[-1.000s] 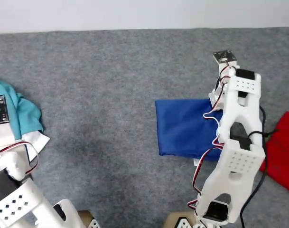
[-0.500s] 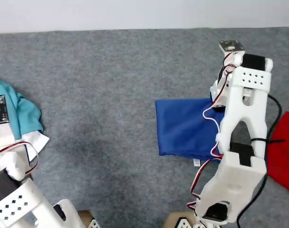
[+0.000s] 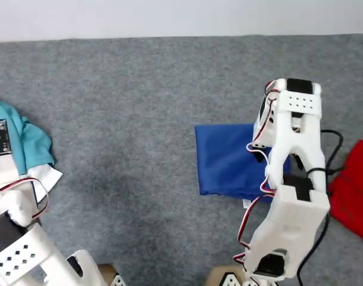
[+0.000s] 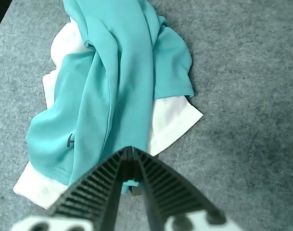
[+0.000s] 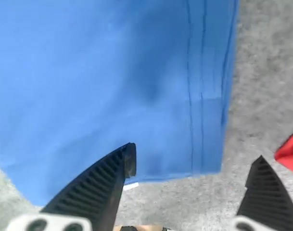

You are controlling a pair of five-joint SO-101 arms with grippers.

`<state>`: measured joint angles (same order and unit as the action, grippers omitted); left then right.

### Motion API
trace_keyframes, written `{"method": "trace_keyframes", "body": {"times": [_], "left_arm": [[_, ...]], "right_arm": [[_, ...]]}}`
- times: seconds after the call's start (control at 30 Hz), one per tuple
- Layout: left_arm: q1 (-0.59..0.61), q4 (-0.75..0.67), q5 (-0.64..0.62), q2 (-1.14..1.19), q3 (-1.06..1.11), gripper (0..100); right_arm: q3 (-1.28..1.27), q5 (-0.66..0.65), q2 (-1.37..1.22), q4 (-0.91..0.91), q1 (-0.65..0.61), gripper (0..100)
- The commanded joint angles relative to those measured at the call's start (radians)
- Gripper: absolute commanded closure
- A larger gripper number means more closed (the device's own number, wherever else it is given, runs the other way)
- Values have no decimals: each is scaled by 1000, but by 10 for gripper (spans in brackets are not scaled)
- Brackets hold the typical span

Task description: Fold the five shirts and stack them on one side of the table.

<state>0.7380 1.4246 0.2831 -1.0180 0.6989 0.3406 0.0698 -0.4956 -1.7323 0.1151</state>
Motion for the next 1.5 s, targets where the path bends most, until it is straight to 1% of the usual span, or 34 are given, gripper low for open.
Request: {"method": "trace_keyframes", "body": {"times": [0.0, 0.17, 0.37, 0.5, 0.57, 0.63, 0.7, 0.8, 0.87, 0.97, 1.07, 1.23, 1.33, 1.47], "left_arm": [[-5, -15, 0, -14, -36, 996], [-5, -15, 0, -14, -31, 996], [-5, -17, 0, -14, -31, 996], [-5, -15, 0, -14, -31, 996], [-5, -15, 0, -14, -33, 996], [-5, -15, 0, -14, -33, 996], [-5, -15, 0, -14, -33, 996], [-5, -15, 0, -14, -33, 996], [-5, -15, 0, -14, -33, 996], [-5, -15, 0, -14, -31, 996], [-5, -15, 0, -14, -31, 996], [-3, -14, 0, -14, -31, 996], [0, -12, 0, -14, -31, 996], [-2, 9, 0, -14, -31, 996]], "right_arm": [[9, 11, -33, 33, 8, 634], [9, 5, -117, 76, 5, 646], [9, 3, -225, 85, -51, 727], [9, 3, -265, 84, -76, 829], [11, 2, -262, 77, -71, 911], [11, -44, -237, 68, -70, 989], [11, -83, -199, 35, -62, 982], [15, -101, -114, 19, -27, 987], [15, -158, -47, 16, -2, 988], [15, -302, 51, 13, 30, 988], [15, -407, 116, 30, 62, 987], [15, -709, 108, 73, 127, 987], [15, -867, 88, 154, 179, 987], [15, -1046, 65, 329, 226, 987]]}}
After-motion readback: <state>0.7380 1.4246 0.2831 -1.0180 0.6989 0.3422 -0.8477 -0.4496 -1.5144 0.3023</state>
